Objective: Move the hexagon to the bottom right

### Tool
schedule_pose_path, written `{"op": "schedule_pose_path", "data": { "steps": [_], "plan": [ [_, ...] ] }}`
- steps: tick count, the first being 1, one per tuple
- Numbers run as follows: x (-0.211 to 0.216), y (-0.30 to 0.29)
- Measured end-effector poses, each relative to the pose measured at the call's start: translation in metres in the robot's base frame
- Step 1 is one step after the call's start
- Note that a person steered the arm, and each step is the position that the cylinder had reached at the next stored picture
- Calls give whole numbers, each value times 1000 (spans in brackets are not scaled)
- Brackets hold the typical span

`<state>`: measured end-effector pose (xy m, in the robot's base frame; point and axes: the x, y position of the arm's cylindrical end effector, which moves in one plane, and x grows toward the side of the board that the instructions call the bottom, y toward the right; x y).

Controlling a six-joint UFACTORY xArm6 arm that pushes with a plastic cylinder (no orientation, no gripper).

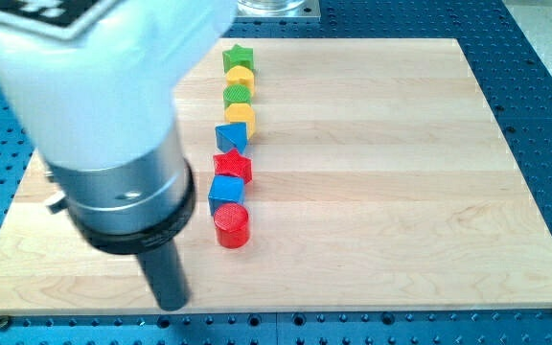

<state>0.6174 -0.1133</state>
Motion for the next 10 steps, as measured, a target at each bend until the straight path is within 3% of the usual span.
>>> {"op": "schedule_pose_path", "data": {
  "steps": [2,5,9,10],
  "plan": [
    [-69,-20],
    [-76,-20],
    [-258,49],
    [-261,88]
  ]
}}
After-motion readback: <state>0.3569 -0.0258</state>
